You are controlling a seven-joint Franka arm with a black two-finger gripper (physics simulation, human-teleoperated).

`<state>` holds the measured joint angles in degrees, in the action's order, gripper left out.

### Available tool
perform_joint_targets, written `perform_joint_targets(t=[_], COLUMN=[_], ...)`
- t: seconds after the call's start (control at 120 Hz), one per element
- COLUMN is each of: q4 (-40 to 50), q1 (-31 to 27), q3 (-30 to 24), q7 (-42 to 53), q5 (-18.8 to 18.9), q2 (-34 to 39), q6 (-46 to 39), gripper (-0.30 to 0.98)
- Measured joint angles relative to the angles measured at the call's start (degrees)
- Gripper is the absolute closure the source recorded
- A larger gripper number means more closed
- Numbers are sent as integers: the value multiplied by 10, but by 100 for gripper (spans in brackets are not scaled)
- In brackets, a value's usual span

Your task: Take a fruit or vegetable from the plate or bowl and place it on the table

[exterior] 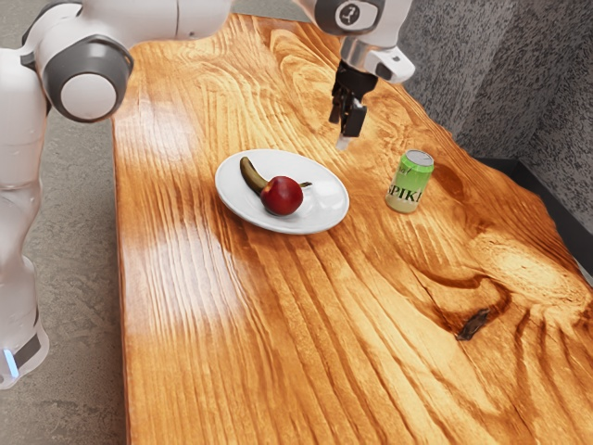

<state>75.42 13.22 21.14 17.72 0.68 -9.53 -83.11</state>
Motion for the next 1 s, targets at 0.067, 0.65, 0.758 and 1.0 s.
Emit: perform_joint_targets(t=[0.067,0.65,0.758,1.0], q4=[7,168,170,192], q1=[0,-63,-18,-39], q3=[2,42,43,6], q7=[30,264,294,345], q5=[21,68,68,66], q2=[5,67,61,63], q6=[19,-44,-60,-77], gripper=[0,0,0,0])
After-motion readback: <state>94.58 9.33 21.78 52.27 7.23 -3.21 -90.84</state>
